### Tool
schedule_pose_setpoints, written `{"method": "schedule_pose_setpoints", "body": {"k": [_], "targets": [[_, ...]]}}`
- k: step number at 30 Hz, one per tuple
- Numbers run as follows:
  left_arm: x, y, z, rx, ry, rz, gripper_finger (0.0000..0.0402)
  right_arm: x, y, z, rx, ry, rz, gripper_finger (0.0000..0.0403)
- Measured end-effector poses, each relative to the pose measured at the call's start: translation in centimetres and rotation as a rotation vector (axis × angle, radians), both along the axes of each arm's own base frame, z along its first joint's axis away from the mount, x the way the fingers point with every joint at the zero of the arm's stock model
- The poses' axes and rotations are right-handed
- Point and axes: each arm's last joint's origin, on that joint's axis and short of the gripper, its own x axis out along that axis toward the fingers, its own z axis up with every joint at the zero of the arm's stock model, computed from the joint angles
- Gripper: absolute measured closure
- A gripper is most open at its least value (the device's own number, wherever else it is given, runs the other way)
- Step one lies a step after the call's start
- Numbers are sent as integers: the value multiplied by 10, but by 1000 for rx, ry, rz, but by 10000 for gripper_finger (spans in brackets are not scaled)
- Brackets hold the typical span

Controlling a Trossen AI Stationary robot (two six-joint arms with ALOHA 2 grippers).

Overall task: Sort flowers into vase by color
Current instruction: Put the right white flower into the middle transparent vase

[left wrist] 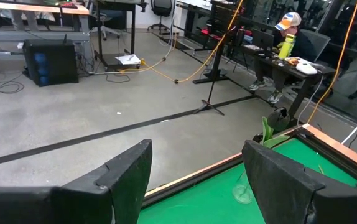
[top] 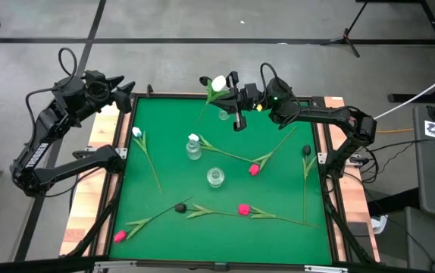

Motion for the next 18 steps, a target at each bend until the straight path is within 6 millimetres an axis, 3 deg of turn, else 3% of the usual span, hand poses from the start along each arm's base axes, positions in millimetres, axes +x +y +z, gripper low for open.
{"method": "schedule_pose_setpoints", "body": {"k": [18], "targets": [[0,0,0,9,14,-4,153,1,0,-2,8,22,0,403]]}}
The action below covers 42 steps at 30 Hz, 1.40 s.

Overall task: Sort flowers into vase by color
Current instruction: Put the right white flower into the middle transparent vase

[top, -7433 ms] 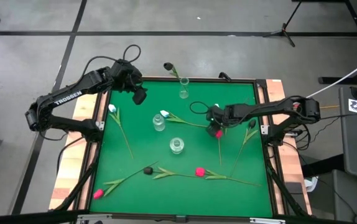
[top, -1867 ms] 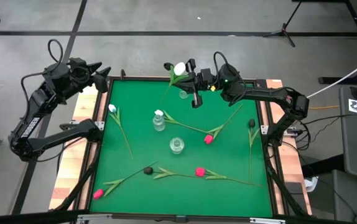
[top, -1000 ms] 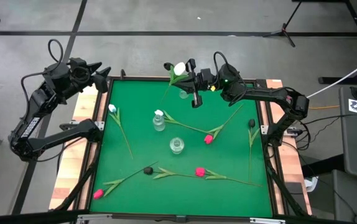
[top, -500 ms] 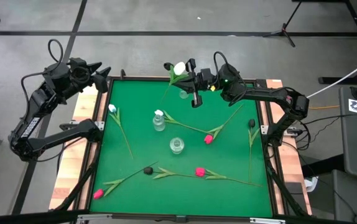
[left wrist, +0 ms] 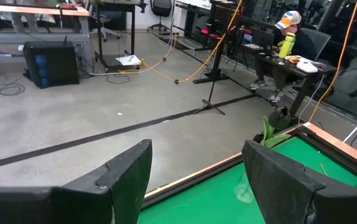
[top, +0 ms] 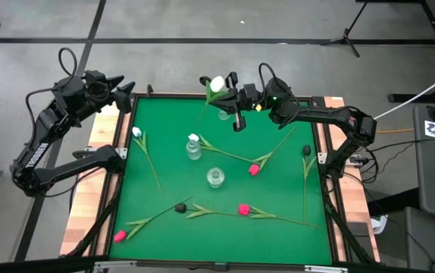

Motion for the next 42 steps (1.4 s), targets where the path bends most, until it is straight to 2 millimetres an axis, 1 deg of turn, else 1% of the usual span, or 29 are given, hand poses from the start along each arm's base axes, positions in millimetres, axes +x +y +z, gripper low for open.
{"method": "schedule_pose_setpoints", "body": {"k": [40,42], "targets": [[0,0,0,-1,-1,0,153,1,0,-2,-20,16,-2,403],[0,0,0,-1,-1,0,153,3,0,-5,-17,23,0,403]]}}
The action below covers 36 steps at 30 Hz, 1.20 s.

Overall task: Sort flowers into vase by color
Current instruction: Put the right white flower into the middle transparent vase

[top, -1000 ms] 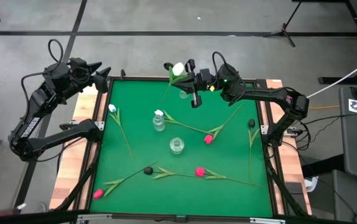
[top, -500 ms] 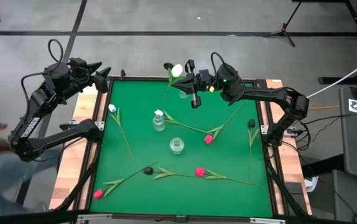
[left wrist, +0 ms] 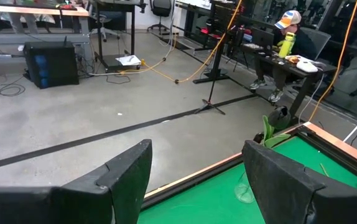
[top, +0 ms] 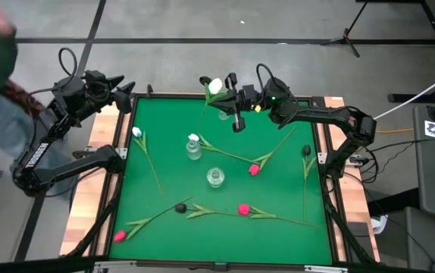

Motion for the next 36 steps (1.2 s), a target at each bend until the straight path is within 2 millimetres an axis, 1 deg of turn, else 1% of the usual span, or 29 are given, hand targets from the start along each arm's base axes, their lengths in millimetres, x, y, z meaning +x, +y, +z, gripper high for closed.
{"method": "schedule_pose_setpoints", "body": {"k": [5,9,17,24,32,36], "targets": [[0,0,0,0,0,0,153,13,3,-17,33,44,25,403],[0,0,0,0,0,0,153,20,10,-24,67,51,60,403],[0,0,0,0,1,-1,153,21,12,-25,74,60,92,403],[0,0,0,0,1,-1,153,24,11,-31,66,60,90,403],[0,0,0,0,1,-1,153,35,7,-49,100,72,101,403],[0,0,0,1,1,0,153,37,6,-54,103,83,101,403]]}}
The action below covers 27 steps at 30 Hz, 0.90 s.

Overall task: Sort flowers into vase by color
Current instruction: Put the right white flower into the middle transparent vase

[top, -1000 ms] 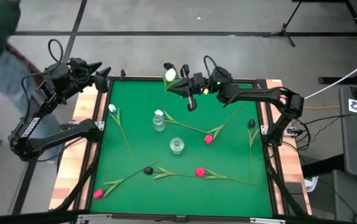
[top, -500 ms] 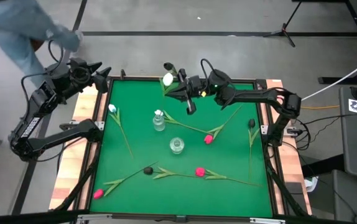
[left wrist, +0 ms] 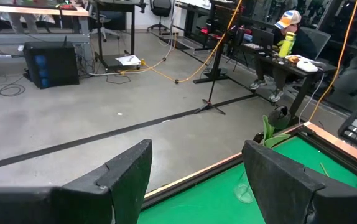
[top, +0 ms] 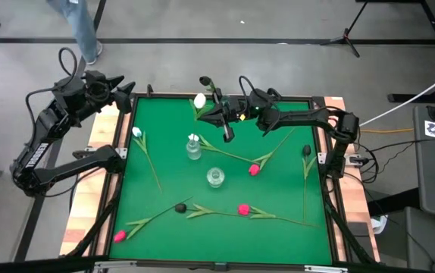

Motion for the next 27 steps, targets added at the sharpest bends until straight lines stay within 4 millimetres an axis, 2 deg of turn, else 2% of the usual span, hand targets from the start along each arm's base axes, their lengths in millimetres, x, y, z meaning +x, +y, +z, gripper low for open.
{"method": "schedule_pose_setpoints", "body": {"k": [8,14,21,27], "targets": [[0,0,0,4,6,-2,153,-1,-5,-2,-16,12,-11,403],[0,0,0,4,7,-1,153,4,-7,-13,-6,45,-2,403],[0,0,0,4,8,-2,153,4,-7,-13,11,46,4,403],[2,2,-1,2,23,-4,153,11,-9,-28,18,96,5,403]]}}
